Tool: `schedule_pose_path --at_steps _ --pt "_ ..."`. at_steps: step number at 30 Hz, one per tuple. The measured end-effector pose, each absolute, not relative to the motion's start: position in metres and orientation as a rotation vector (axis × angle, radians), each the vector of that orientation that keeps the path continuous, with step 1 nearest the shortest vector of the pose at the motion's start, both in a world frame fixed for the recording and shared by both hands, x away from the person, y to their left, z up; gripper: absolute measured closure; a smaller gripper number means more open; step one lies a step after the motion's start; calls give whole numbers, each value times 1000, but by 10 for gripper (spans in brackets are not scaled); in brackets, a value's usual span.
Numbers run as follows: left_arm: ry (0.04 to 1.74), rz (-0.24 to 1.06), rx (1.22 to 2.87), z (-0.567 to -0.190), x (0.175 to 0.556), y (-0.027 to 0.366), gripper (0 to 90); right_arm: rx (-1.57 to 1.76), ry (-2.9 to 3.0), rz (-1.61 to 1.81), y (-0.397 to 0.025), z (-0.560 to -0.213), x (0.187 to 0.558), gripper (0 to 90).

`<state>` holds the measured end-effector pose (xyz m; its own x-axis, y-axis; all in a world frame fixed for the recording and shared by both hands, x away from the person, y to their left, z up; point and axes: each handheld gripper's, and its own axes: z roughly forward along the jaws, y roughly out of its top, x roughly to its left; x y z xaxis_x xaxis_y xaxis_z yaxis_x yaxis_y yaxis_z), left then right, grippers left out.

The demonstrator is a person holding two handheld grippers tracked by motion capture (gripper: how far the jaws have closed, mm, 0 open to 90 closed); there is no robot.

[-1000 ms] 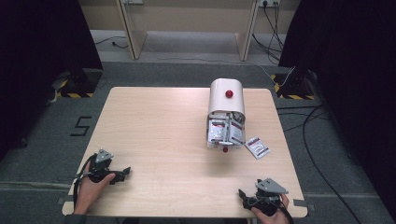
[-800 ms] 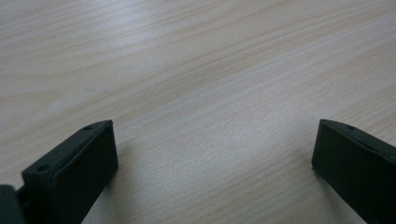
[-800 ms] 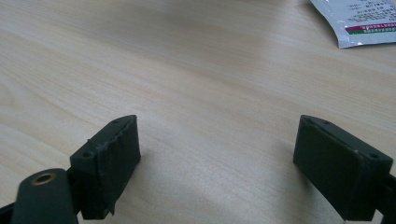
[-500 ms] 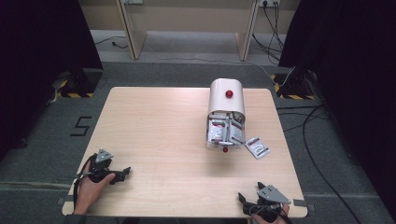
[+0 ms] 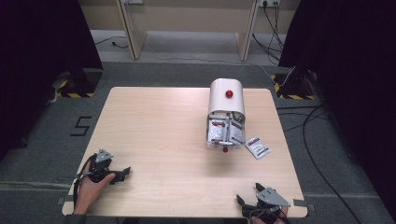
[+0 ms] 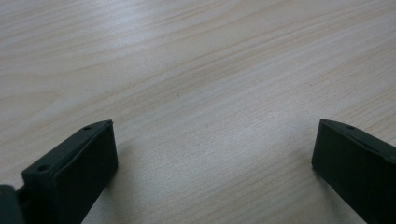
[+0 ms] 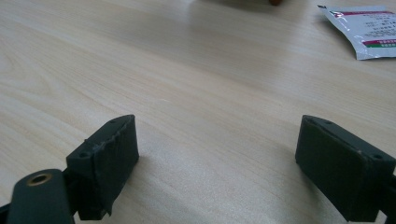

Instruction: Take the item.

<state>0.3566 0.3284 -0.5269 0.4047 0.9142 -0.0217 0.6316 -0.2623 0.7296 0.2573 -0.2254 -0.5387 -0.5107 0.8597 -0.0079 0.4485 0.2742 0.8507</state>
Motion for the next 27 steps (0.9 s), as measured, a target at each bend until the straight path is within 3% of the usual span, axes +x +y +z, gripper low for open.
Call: schedule_pose_path --at_steps 24,27 --pt "1309 541 1997 -527 358 328 0 1152 2093 1164 -227 -539 257 141" --pt "1307 540 1998 -527 359 328 0 1173 2108 1137 -228 -535 255 177"
